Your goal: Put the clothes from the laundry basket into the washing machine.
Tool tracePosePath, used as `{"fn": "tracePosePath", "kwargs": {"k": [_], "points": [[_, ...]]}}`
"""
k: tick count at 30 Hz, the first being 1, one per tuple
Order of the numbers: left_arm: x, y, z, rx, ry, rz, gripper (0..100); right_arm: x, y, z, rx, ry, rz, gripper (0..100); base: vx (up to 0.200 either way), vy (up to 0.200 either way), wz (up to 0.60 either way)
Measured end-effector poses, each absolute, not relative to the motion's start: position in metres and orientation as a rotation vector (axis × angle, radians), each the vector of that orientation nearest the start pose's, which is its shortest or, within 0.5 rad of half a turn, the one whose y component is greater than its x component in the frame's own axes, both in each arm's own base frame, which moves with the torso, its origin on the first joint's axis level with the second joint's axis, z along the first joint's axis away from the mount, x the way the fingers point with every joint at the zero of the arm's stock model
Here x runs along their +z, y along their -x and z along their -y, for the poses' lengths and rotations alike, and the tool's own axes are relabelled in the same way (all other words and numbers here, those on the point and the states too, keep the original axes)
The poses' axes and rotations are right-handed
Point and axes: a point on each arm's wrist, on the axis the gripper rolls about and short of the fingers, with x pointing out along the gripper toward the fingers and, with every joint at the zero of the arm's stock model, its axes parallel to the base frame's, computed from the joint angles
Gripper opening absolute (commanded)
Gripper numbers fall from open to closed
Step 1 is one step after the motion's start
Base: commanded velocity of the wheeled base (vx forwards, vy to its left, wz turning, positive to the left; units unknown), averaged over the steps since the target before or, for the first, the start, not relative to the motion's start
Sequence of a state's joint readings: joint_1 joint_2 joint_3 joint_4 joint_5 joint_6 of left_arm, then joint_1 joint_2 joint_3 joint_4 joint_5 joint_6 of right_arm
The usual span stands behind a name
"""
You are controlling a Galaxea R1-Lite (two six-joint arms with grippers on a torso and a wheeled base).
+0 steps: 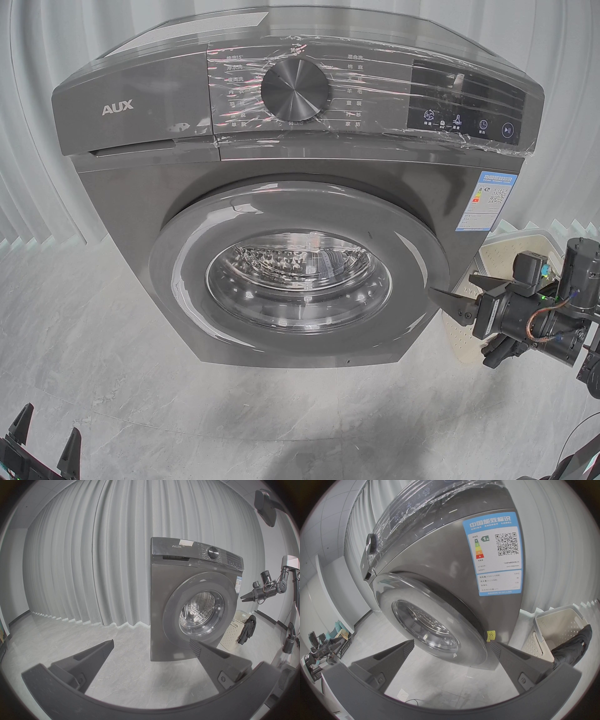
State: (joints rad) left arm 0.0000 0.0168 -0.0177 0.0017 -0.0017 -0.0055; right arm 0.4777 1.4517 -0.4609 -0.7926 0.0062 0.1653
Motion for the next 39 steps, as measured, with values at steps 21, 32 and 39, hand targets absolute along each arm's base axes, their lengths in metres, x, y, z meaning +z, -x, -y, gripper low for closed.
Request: {"fn": "tracePosePath", "kwargs": {"k": [21, 32, 39], "points": [[0.081, 0.023, 0.000, -0.003, 0.007, -0.001, 100, 0.169, -0.238, -0.125, 0.477, -0.109, -0.226, 100, 0.000, 0.000, 0.00], [0.081, 0.023, 0.000, -0.003, 0.007, -0.001, 100, 0.148, -0.218, -0.126, 0.562, -0.093, -0.312, 100, 0.000, 0.000, 0.00], [0.081, 0.023, 0.000, -0.003, 0.008, -0.001, 100, 0.147, -0.203, -0.119, 0.576, -0.089, -0.313, 100, -0.057, 0.000, 0.00]]}}
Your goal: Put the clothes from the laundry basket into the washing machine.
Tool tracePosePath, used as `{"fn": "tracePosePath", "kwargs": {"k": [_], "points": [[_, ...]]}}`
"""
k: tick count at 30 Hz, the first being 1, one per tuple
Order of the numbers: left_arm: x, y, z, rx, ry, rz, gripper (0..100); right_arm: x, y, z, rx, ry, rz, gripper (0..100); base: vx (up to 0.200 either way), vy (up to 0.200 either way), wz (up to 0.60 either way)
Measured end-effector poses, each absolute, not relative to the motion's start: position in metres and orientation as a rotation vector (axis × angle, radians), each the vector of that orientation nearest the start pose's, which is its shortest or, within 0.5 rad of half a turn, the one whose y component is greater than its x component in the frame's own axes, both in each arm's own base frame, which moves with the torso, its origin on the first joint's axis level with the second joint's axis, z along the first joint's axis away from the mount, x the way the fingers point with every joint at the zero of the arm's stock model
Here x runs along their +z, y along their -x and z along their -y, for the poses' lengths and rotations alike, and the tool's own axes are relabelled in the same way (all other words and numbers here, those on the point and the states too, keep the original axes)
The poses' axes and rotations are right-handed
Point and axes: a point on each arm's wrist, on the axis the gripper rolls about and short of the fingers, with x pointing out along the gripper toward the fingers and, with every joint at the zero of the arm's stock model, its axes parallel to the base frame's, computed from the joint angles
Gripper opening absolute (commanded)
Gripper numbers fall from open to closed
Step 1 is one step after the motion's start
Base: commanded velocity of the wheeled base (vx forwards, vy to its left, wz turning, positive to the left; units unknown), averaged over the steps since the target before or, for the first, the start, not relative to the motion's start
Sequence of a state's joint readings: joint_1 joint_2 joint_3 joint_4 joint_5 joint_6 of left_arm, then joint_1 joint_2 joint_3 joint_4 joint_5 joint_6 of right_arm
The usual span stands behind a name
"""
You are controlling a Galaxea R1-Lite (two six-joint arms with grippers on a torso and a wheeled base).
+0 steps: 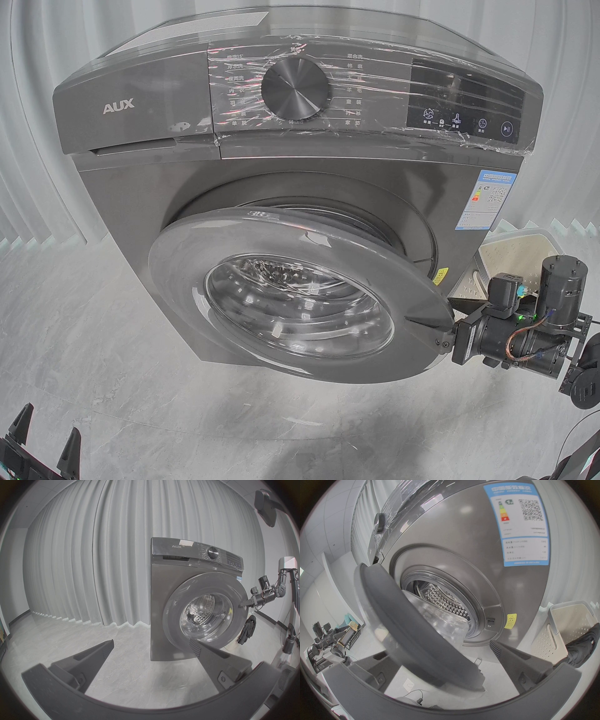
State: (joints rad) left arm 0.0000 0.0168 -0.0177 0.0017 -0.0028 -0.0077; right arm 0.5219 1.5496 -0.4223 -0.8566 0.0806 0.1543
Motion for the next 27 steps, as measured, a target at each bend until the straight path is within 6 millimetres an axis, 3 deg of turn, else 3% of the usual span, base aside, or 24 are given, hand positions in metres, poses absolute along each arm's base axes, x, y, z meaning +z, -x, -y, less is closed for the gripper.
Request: {"fn": "tracePosePath", "kwargs": {"k": [8, 17, 22, 27], "points": [[0.081, 0.023, 0.000, -0.003, 0.016, 0.000, 100, 0.146, -0.199, -0.123, 0.600, -0.088, -0.322, 100, -0.200, 0.000, 0.00], [0.081, 0.023, 0.000, -0.003, 0.013, -0.001, 100, 0.135, -0.188, -0.122, 0.618, -0.073, -0.370, 100, 0.000, 0.000, 0.00], [0.081, 0.023, 0.000, -0.003, 0.013, -0.001, 100, 0.138, -0.189, -0.122, 0.616, -0.074, -0.348, 100, 0.000, 0.000, 0.00], [0.081, 0.023, 0.000, -0.003, 0.014, -0.001, 100, 0.146, -0.198, -0.128, 0.616, -0.083, -0.306, 100, -0.200, 0.000, 0.00]]}}
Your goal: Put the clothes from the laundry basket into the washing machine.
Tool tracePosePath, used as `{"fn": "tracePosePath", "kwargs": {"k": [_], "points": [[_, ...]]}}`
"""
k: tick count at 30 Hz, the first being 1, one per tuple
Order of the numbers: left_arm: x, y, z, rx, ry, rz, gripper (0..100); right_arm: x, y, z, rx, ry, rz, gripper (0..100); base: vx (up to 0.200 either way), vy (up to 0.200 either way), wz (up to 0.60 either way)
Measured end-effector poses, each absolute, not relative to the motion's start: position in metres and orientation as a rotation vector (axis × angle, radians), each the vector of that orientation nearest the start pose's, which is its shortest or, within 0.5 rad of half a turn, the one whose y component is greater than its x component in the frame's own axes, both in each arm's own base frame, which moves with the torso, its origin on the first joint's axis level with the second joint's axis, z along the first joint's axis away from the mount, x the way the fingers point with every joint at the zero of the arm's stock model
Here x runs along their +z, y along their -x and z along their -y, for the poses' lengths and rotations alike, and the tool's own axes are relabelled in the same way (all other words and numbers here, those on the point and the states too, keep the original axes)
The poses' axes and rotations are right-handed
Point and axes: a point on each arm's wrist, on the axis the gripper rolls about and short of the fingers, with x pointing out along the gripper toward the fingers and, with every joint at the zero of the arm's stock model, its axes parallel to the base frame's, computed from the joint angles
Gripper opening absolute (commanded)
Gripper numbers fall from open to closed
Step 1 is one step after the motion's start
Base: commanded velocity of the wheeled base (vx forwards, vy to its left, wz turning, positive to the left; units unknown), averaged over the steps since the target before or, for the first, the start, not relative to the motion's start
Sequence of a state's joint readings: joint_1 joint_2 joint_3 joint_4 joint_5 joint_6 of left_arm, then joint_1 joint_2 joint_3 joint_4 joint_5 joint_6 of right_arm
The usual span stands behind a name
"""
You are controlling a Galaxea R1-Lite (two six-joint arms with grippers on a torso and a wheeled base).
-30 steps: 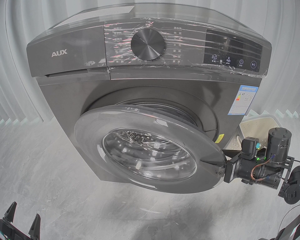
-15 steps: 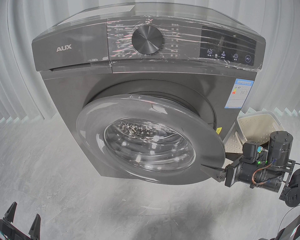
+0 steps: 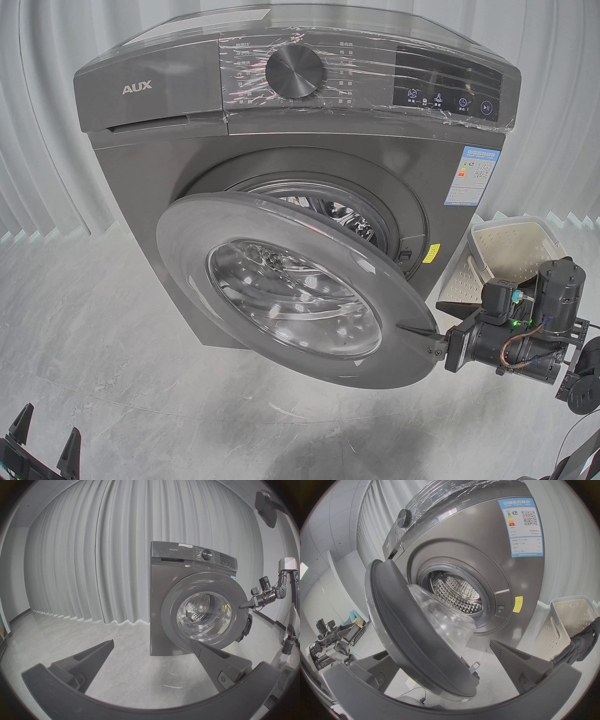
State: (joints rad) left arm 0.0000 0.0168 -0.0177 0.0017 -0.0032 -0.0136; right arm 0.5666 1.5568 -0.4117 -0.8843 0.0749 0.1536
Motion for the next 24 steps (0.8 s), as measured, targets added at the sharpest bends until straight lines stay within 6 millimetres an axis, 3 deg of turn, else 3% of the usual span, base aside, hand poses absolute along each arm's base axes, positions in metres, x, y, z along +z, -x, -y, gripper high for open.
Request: {"fn": "tracePosePath", "kwargs": {"k": [2, 17, 24], "points": [[0.081, 0.023, 0.000, -0.003, 0.014, -0.001, 100, 0.145, -0.200, -0.130, 0.618, -0.081, -0.305, 100, -0.200, 0.000, 0.00], [0.081, 0.023, 0.000, -0.003, 0.012, -0.001, 100, 0.131, -0.189, -0.139, 0.674, -0.061, -0.347, 100, 0.000, 0.000, 0.00], [0.081, 0.023, 0.000, -0.003, 0.014, -0.001, 100, 0.136, -0.192, -0.141, 0.676, -0.067, -0.325, 100, -0.171, 0.000, 0.00]]}}
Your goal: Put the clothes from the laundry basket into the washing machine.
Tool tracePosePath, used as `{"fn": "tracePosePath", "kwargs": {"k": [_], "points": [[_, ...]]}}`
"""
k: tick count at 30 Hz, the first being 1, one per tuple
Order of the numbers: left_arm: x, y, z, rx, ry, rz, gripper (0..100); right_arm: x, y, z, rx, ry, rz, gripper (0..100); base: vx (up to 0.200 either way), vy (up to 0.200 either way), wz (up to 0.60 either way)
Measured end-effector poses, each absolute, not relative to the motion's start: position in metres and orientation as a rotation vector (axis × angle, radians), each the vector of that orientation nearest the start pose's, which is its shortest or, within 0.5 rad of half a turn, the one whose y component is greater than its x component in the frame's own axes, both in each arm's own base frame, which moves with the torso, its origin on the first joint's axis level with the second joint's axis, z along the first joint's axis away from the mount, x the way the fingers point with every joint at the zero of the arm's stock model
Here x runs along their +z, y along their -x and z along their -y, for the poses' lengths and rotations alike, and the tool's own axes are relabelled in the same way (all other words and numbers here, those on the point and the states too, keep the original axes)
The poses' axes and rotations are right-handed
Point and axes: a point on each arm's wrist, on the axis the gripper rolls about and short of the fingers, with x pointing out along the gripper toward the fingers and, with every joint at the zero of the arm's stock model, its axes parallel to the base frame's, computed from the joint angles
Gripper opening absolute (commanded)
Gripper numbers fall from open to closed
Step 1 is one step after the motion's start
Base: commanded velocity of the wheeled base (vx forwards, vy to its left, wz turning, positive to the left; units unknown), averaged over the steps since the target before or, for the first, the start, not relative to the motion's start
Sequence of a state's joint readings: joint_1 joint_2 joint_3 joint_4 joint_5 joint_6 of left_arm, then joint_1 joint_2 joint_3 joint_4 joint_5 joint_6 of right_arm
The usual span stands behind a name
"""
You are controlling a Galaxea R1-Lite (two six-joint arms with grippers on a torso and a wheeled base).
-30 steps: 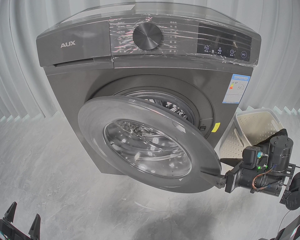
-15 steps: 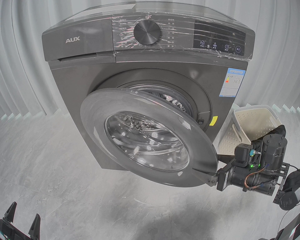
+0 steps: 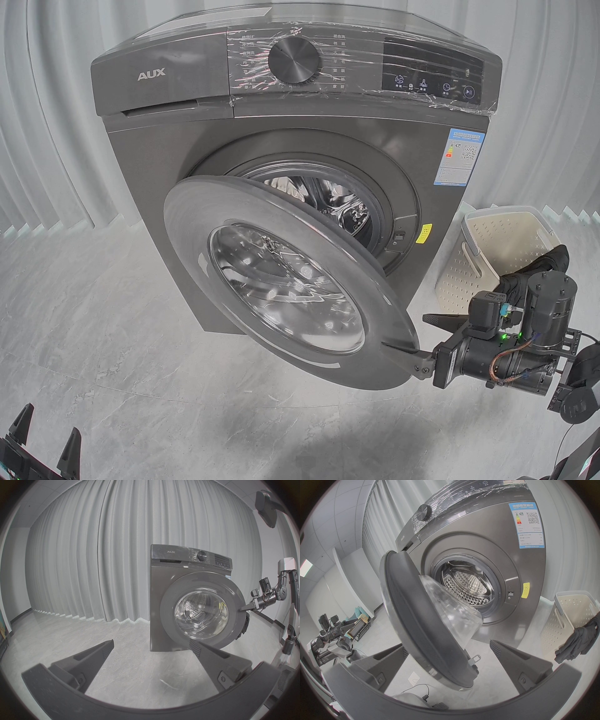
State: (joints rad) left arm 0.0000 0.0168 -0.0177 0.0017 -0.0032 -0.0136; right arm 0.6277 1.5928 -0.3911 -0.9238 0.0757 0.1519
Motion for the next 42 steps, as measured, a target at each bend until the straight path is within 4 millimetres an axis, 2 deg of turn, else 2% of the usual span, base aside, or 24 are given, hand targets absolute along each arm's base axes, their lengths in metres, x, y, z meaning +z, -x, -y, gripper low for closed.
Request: {"fn": "tracePosePath", "kwargs": {"k": [7, 14, 24, 36, 42], "points": [[0.081, 0.023, 0.000, -0.004, 0.013, -0.001, 100, 0.129, -0.192, -0.150, 0.704, -0.063, -0.358, 100, 0.000, 0.000, 0.00], [0.081, 0.023, 0.000, -0.003, 0.013, -0.001, 100, 0.126, -0.179, -0.152, 0.753, -0.065, -0.383, 100, 0.000, 0.000, 0.00], [0.081, 0.023, 0.000, -0.003, 0.012, -0.001, 100, 0.145, -0.162, -0.137, 0.773, -0.134, -0.316, 100, 0.000, 0.000, 0.00], [0.081, 0.023, 0.000, -0.003, 0.012, -0.001, 100, 0.186, -0.188, -0.111, 0.689, -0.202, -0.152, 100, 0.000, 0.000, 0.00], [0.081, 0.023, 0.000, -0.004, 0.011, -0.001, 100, 0.181, -0.198, -0.110, 0.637, -0.197, -0.166, 100, 0.000, 0.000, 0.00]]}}
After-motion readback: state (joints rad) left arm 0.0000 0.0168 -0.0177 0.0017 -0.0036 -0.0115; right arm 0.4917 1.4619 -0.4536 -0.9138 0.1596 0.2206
